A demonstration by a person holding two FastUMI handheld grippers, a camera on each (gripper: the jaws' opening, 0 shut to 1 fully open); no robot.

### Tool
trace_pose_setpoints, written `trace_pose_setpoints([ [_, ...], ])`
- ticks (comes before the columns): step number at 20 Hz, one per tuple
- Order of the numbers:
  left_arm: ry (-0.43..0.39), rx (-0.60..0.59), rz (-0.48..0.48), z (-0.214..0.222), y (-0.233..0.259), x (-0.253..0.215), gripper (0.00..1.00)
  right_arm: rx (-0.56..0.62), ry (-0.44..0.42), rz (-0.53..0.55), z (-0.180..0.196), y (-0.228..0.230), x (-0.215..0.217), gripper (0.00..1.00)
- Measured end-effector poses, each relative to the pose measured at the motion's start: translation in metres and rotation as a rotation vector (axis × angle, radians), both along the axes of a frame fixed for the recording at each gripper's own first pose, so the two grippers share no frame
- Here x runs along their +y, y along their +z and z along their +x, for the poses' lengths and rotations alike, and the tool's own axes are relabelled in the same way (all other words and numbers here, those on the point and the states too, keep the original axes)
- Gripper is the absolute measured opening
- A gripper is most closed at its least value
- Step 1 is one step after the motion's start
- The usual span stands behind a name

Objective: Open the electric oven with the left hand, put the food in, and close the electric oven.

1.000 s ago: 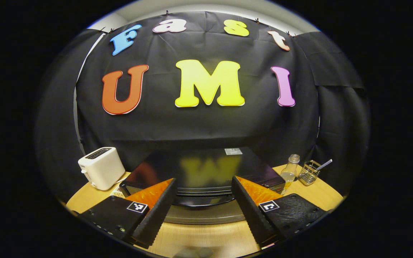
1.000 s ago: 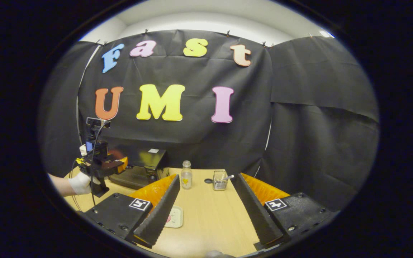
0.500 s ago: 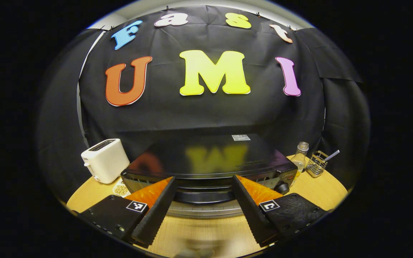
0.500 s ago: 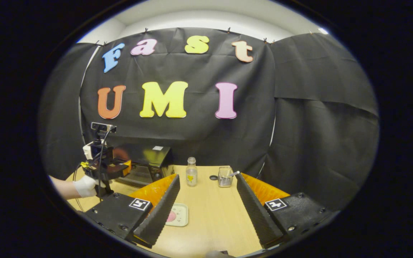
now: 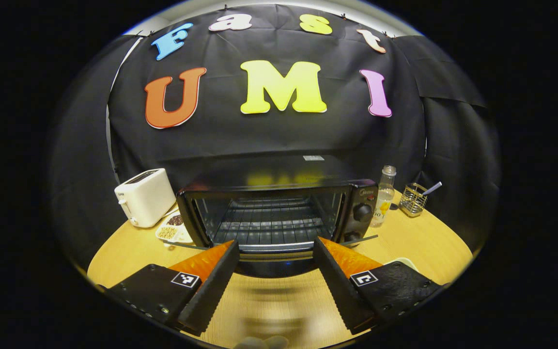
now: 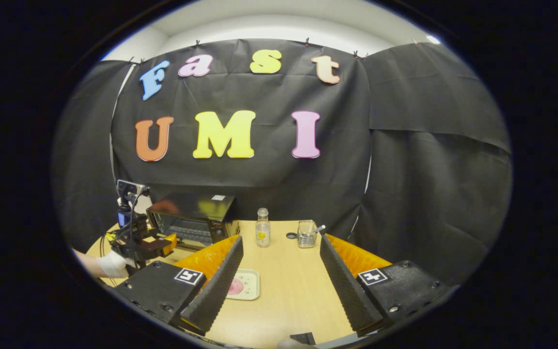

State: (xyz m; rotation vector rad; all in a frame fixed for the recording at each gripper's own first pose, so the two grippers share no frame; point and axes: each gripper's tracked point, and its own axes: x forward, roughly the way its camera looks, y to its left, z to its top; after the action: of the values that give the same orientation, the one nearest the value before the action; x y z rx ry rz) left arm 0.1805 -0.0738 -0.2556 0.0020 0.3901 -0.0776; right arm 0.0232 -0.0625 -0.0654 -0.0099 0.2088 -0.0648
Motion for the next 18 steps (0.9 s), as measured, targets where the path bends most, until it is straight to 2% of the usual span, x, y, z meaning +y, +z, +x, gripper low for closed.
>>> trace_pose_setpoints([
  [9, -0.007, 0.143, 0.009, -0.050, -0.064, 0.001, 0.97, 0.019, 0.004, -0.006, -0.022, -0.011, 0.006, 1.00],
  [18, -0.002, 0.293, 0.012, -0.071, -0.119, 0.000, 0.97, 0.066, -0.019, -0.023, -0.033, -0.035, -0.002, 1.00],
])
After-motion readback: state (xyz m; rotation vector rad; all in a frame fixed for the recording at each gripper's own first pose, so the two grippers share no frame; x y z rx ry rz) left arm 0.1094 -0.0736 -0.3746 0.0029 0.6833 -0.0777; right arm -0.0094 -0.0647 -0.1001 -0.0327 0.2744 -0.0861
